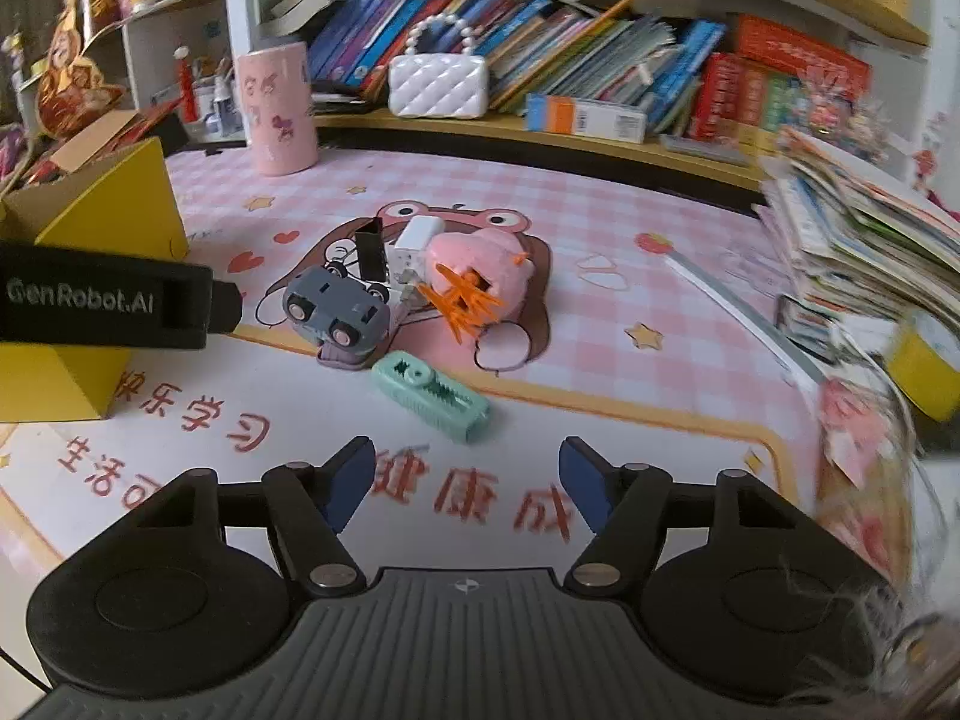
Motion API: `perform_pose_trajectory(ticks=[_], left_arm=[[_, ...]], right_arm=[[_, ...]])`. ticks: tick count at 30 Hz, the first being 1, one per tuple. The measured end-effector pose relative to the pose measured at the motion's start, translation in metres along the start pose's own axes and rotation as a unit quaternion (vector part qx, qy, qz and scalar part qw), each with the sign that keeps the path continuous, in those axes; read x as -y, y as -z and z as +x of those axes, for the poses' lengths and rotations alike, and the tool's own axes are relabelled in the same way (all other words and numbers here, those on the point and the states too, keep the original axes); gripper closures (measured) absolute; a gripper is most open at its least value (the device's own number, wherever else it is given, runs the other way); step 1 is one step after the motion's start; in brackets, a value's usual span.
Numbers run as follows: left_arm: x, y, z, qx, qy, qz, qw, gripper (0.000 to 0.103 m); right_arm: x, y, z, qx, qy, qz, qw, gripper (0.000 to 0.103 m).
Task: Organize objects
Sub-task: 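Grasp the grey toy car with the left gripper while the right grasps the mint-green stapler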
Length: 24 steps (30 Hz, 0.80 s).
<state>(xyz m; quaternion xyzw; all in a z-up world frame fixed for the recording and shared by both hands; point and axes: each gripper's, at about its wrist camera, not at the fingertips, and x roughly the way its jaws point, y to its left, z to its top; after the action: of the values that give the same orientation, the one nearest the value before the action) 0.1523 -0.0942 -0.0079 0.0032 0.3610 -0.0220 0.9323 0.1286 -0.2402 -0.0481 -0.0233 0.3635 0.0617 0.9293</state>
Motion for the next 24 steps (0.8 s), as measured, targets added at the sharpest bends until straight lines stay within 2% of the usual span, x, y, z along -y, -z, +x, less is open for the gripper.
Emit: perform_pose_trajectory(ticks=[7, 13, 15, 16, 17, 20, 24], left_arm=[[0.001, -0.016, 0.018, -0.006, -0.020, -0.006, 0.9998, 0.008], [0.004, -0.025, 0.028, -0.008, -0.011, -0.009, 0.9999, 0.009], [0.007, -0.028, 0.032, -0.008, -0.005, -0.009, 0.9999, 0.009], [0.009, -0.029, 0.034, -0.009, -0.002, -0.009, 0.9999, 0.009], [0.012, -0.030, 0.037, -0.010, 0.001, -0.008, 0.9999, 0.009], [0.022, -0.032, 0.047, -0.012, 0.006, 0.004, 0.9999, 0.009], [0.039, -0.030, 0.065, -0.021, 0.011, 0.026, 0.9994, 0.009]], right_arm=[[-0.001, -0.017, 0.048, -0.014, -0.037, -0.035, 0.999, 0.041], [-0.007, -0.025, 0.074, -0.017, -0.069, -0.081, 0.994, 0.042], [-0.005, -0.024, 0.076, -0.021, -0.090, -0.085, 0.992, 0.056], [-0.003, -0.023, 0.075, -0.019, -0.098, -0.085, 0.991, 0.071], [-0.002, -0.023, 0.074, -0.017, -0.098, -0.091, 0.991, 0.080], [0.006, -0.020, 0.066, -0.026, -0.096, -0.087, 0.991, 0.080], [0.026, -0.013, 0.051, -0.037, -0.060, -0.059, 0.996, 0.080]])
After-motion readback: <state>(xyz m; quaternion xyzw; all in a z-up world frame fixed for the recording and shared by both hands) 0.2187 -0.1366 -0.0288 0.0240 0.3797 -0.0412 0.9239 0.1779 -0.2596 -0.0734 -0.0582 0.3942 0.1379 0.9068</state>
